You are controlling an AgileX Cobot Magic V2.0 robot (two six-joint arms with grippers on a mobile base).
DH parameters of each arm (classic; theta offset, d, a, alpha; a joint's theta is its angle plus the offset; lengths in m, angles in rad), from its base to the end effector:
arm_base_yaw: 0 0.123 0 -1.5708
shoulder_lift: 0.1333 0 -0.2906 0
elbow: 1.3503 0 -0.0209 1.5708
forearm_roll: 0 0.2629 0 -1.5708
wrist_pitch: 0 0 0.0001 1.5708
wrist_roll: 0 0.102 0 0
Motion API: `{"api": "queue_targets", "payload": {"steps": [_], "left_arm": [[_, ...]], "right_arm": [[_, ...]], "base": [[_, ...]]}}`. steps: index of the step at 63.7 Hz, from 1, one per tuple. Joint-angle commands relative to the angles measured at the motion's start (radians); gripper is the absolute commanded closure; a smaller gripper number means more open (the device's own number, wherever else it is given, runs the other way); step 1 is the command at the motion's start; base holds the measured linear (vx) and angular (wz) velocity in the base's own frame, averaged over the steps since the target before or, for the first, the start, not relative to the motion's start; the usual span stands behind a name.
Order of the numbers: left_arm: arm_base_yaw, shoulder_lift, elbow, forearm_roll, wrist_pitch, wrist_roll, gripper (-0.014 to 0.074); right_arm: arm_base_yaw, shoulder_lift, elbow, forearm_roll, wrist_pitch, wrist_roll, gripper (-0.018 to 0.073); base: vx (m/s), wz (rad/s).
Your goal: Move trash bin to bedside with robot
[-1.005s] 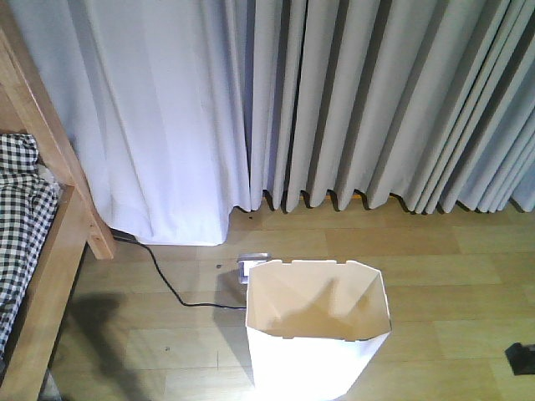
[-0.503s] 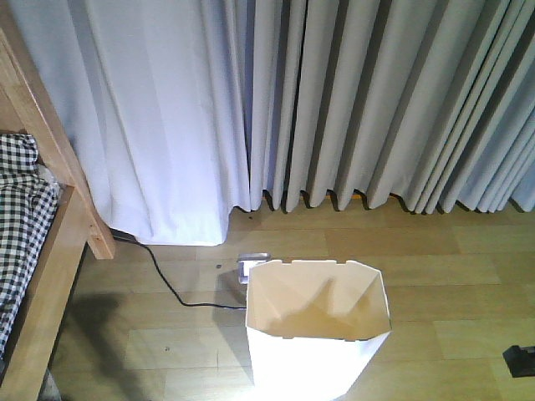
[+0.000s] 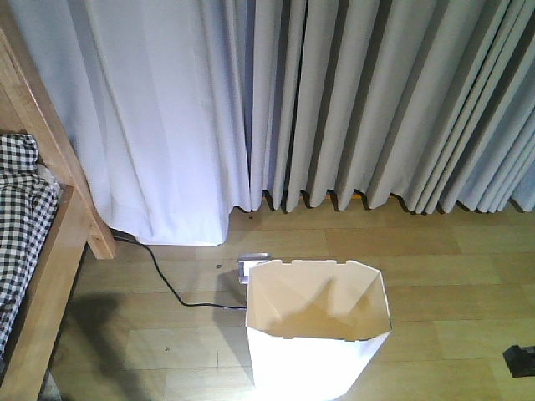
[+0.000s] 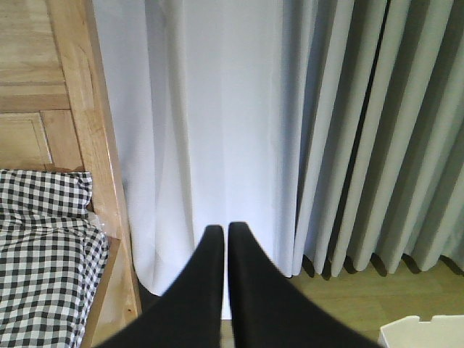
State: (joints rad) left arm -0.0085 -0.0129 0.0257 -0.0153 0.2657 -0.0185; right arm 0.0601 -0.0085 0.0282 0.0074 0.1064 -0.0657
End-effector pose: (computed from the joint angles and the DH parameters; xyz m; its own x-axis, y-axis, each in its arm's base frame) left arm 0.0722 -0.0010 0.1788 -0.1904 -0.0316 -0.9812 0.0061 0.9994 -0.0334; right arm 0.0743 0.0046 0.1937 -0.0352 -0.0605 -0.9975 -0.0630 0.9963 -0.0582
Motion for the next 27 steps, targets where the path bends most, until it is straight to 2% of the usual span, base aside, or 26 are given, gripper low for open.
{"api": "queue_targets", "payload": {"steps": [1, 27], "left_arm": [[-0.003, -0.014, 0.019, -0.003, -0.069, -0.004, 0.0602], [-0.003, -0.014, 0.019, -0.003, -0.069, -0.004, 0.0602]], "right_arm": [[-0.001, -0.016, 0.007, -0.007, -0.082, -0.01, 0.0568], [-0.001, -0.016, 0.007, -0.007, -0.082, -0.01, 0.0568]], "base": [[0.0, 0.0], [0.0, 0.0]]}}
